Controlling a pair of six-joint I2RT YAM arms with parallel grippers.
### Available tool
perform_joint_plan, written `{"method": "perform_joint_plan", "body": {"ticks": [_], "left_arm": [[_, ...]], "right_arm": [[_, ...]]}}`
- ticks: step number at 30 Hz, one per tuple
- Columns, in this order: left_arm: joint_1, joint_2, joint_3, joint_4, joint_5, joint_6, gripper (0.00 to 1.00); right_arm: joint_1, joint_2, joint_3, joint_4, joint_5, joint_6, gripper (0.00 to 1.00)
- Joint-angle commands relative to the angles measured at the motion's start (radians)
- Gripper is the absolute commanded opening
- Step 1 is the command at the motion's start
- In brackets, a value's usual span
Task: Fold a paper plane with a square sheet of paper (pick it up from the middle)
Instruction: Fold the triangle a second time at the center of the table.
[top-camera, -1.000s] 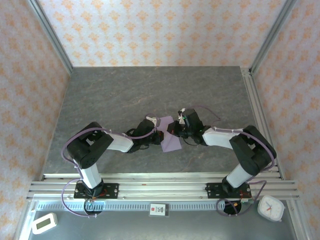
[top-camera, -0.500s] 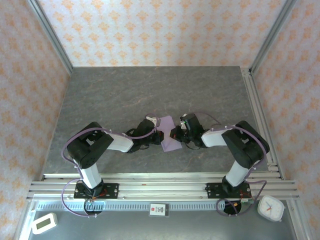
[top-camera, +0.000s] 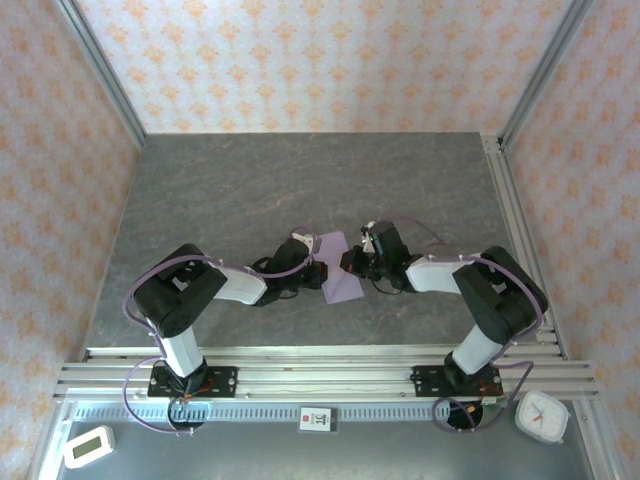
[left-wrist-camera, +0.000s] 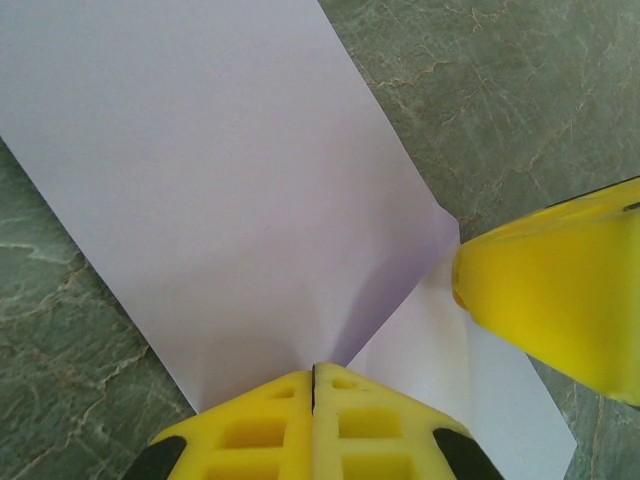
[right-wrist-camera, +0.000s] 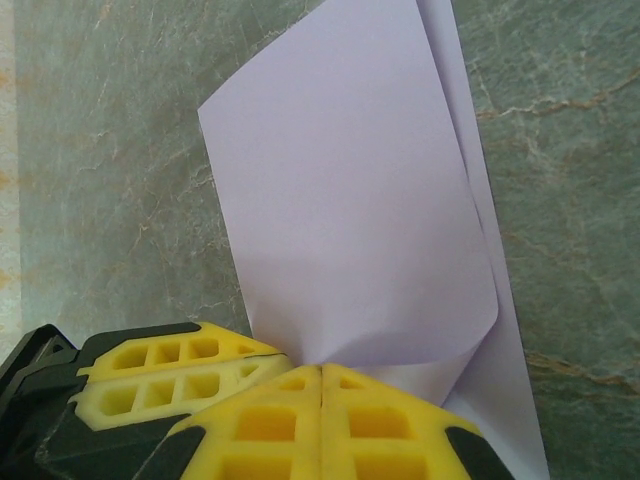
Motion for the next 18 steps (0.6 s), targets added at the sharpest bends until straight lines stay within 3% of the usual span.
{"method": "perform_joint_plan", "body": {"ticks": [1, 9, 18], "left_arm": [[-0.003, 0.015, -0.019, -0.048, -0.038, 0.015, 0.00], [-0.003, -0.019, -0.010, -0.074, -0.078, 0.019, 0.00], [-0.003, -0.012, -0.007, -0.094, -0.124, 0.023, 0.00]], "right_arm": [[-0.004, 0.018, -0.006, -0.008, 0.027, -0.021, 0.00], [-0.005, 0.097, -0.013, -0.012, 0.061, -0.047, 0.00], [-0.004, 0.032, 0.009, -0.050, 0.030, -0.052, 0.00]]}}
